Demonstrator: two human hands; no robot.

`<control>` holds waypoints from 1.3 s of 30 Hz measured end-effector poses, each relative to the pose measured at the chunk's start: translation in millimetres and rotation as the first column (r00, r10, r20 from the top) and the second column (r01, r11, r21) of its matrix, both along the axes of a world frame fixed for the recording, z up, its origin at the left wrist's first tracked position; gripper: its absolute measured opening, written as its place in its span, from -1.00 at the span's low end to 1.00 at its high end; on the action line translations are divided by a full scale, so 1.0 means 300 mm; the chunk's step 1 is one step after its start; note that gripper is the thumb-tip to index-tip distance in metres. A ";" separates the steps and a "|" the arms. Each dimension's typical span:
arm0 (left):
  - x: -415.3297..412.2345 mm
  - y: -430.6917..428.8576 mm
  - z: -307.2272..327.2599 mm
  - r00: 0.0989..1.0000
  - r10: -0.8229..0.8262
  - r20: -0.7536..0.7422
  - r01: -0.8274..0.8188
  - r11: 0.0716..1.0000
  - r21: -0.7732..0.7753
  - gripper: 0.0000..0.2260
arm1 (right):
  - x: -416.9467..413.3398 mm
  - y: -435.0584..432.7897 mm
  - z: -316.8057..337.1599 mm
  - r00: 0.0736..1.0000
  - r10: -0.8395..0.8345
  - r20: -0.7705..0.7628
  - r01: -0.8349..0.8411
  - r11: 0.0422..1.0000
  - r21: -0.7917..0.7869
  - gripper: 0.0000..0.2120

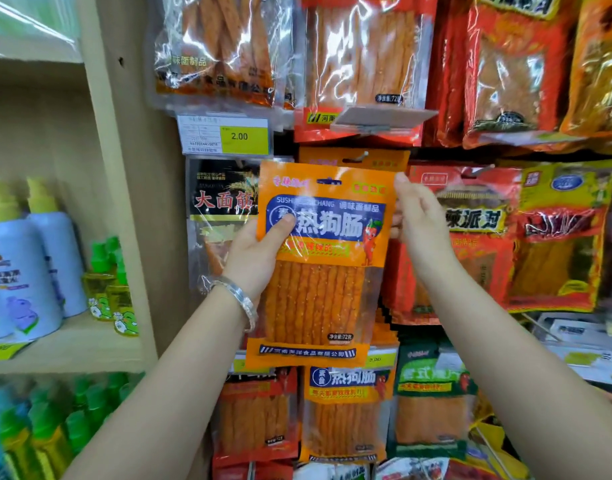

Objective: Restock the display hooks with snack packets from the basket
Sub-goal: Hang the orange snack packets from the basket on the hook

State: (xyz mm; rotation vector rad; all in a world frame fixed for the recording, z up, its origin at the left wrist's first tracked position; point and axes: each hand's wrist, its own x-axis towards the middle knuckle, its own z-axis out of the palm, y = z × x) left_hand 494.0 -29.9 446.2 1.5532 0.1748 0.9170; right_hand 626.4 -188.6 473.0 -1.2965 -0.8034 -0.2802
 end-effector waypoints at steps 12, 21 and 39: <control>0.070 -0.113 0.161 0.964 0.096 0.249 -0.229 0.777 0.587 -0.37 | 0.039 -0.024 0.127 0.985 -0.157 0.072 0.147 0.980 0.131 -0.84; 0.104 -0.125 0.162 0.977 0.056 0.206 -0.174 0.765 0.621 -0.33 | 0.094 0.018 0.149 0.957 -0.273 0.099 0.275 0.961 0.000 -0.82; 0.236 -0.017 -0.174 0.890 0.440 -0.121 -0.027 0.315 0.949 -0.26 | 0.116 0.017 -0.181 0.221 -0.322 0.921 0.868 0.495 -0.036 -0.61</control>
